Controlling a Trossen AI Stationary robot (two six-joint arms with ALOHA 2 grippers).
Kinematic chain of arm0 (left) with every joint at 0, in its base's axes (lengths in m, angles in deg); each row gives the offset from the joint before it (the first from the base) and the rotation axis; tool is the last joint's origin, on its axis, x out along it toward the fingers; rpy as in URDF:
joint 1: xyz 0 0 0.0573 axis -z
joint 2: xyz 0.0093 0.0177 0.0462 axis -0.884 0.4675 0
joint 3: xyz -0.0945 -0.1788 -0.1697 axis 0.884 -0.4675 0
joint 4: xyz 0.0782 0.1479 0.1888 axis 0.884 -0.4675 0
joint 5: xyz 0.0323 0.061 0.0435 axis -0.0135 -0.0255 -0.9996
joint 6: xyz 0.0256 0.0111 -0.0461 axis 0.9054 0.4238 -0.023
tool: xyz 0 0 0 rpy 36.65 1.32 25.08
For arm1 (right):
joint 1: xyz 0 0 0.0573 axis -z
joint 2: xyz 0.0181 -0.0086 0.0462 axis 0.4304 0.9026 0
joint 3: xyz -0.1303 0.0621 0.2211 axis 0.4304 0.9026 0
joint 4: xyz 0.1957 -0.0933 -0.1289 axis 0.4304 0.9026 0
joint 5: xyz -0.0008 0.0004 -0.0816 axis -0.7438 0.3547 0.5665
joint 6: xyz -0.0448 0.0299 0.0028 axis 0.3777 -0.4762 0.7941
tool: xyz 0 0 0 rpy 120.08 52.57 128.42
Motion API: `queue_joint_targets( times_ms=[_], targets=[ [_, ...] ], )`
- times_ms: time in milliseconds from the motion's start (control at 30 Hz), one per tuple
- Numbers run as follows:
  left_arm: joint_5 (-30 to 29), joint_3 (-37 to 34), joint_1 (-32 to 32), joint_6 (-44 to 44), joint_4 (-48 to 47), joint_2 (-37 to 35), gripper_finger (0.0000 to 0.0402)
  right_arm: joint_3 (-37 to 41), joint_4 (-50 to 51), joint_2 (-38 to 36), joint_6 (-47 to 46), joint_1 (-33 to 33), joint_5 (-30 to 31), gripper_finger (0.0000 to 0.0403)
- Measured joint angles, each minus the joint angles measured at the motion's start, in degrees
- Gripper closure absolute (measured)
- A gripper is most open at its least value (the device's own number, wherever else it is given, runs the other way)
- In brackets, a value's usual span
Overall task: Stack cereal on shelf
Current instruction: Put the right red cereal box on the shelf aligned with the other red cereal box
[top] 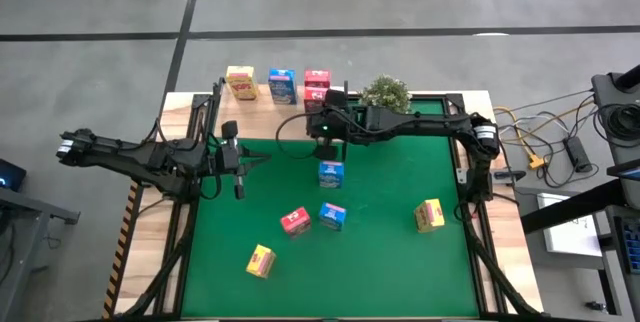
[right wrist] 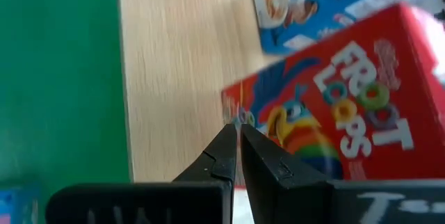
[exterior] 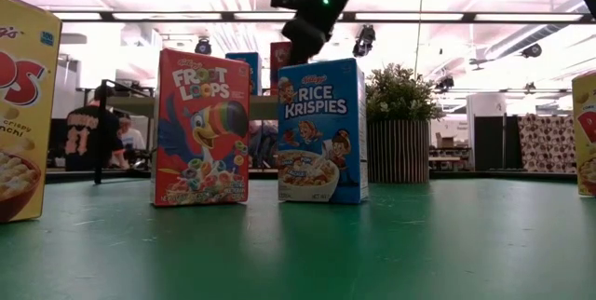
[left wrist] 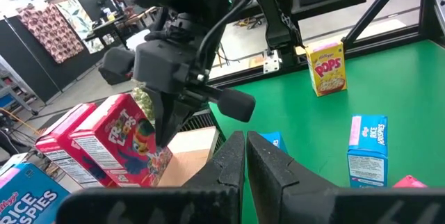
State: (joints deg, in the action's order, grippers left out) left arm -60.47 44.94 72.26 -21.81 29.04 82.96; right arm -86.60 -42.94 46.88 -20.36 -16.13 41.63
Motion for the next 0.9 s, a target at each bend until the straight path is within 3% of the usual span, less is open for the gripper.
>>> queue_joint_targets(
  times_ms=[900],
  targets=[
    [0.00, 0.00, 0.01, 0.00, 0.00, 0.00, 0.0402, 0.00, 1.71, -0.02, 1.86, 1.79, 1.55, 0.0390]
  ],
)
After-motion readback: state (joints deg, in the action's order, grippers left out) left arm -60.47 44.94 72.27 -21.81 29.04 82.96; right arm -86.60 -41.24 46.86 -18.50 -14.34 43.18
